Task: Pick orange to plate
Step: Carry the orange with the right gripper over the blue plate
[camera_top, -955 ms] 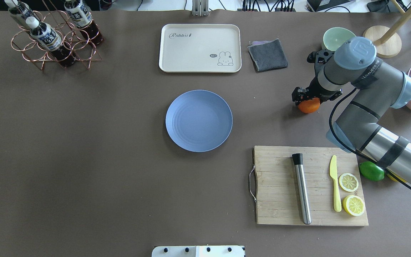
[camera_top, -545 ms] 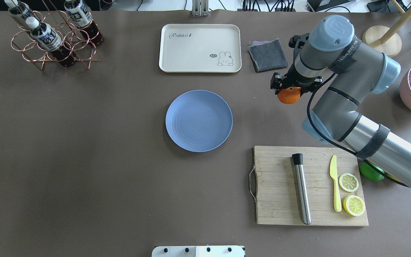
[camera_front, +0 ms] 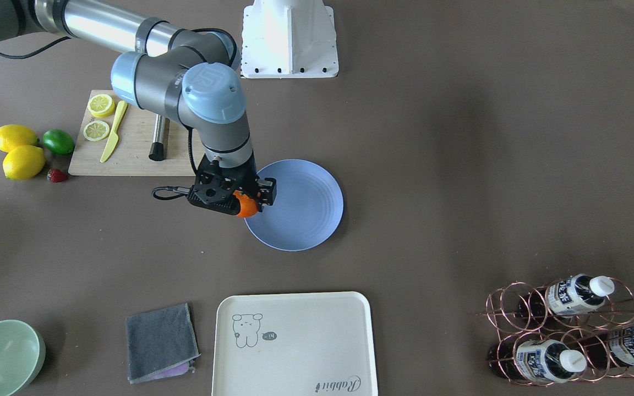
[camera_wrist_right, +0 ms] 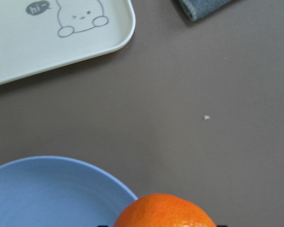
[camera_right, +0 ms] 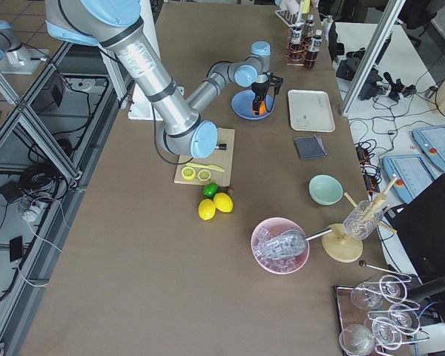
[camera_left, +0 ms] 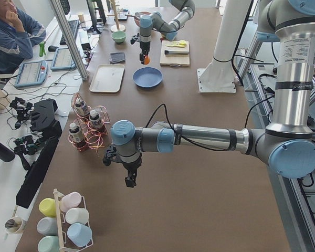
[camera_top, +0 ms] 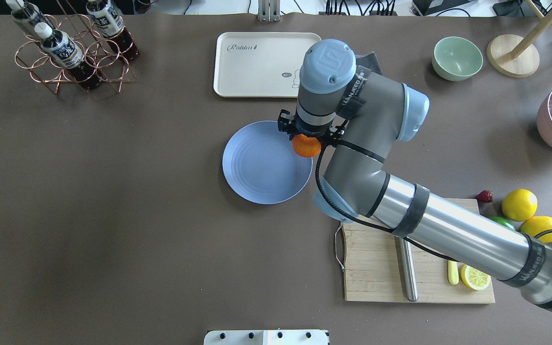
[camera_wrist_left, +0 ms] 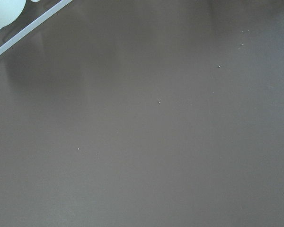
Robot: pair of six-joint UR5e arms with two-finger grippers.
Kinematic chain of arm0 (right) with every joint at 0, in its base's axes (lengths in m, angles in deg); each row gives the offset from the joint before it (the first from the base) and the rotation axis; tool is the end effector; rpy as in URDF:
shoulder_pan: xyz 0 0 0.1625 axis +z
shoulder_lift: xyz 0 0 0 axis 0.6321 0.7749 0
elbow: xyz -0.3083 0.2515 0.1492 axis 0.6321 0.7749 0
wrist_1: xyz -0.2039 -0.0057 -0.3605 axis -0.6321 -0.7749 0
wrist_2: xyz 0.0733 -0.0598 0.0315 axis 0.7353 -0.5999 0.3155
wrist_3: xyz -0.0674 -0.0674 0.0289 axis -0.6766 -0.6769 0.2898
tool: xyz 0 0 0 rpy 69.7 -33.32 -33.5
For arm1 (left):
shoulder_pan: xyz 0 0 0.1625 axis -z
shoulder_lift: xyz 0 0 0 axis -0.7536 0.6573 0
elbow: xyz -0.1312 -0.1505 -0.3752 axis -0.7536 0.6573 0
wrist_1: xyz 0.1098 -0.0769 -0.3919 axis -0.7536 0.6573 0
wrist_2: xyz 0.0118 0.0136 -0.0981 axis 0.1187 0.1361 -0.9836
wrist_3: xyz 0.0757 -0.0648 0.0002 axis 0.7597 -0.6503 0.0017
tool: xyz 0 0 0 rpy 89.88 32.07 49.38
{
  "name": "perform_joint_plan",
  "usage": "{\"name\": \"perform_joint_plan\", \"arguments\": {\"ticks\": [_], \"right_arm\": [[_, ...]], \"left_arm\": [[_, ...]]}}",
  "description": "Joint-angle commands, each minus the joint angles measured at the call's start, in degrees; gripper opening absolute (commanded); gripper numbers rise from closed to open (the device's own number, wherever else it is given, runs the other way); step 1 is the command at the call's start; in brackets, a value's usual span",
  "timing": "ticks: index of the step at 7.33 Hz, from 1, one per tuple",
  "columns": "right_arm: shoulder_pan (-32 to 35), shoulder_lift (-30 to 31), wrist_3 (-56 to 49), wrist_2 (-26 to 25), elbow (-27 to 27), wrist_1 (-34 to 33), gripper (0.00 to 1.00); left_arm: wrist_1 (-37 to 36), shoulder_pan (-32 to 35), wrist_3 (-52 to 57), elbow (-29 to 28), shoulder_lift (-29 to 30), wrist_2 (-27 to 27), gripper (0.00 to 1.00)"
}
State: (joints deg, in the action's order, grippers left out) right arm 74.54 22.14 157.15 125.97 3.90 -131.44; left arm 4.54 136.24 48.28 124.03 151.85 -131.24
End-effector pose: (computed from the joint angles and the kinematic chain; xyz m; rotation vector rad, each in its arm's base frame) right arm -0.5499 -0.5152 0.2007 -0.0274 -0.7737 0.3554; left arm -0.0440 -0.4926 0.6358 0.0201 0.7296 0.1414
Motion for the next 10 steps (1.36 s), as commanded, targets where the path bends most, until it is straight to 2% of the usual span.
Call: {"name": "perform_joint_plan", "arguments": {"ticks": [1, 3, 8, 9, 10], "right_arm": [[-3.8, -7.6, 5.0, -4.1, 8.5, 1.0, 0.00], [-5.1, -7.5, 6.1, -4.8, 11.0, 4.3, 0.00], [-6.3, -7.2, 5.5, -5.0, 12.5, 4.3, 0.00], [-6.3, -7.2, 5.1, -5.0, 12.5, 4.3, 0.80], [-6.2, -7.6, 2.4, -5.3, 12.3, 4.3, 1.00]], "left_arm": [[0.0, 0.0, 0.0, 0.1, -0.3, -0.2, 1.00], [0.0, 0.0, -0.1, 0.1, -0.3, -0.3, 1.00], [0.0, 0.0, -0.1, 0.1, -0.3, -0.3, 1.00], [0.0, 0.0, -0.1, 0.2, -0.3, -0.3, 1.00], [0.2, 0.0, -0.1, 0.1, -0.7, -0.4, 1.00]]}}
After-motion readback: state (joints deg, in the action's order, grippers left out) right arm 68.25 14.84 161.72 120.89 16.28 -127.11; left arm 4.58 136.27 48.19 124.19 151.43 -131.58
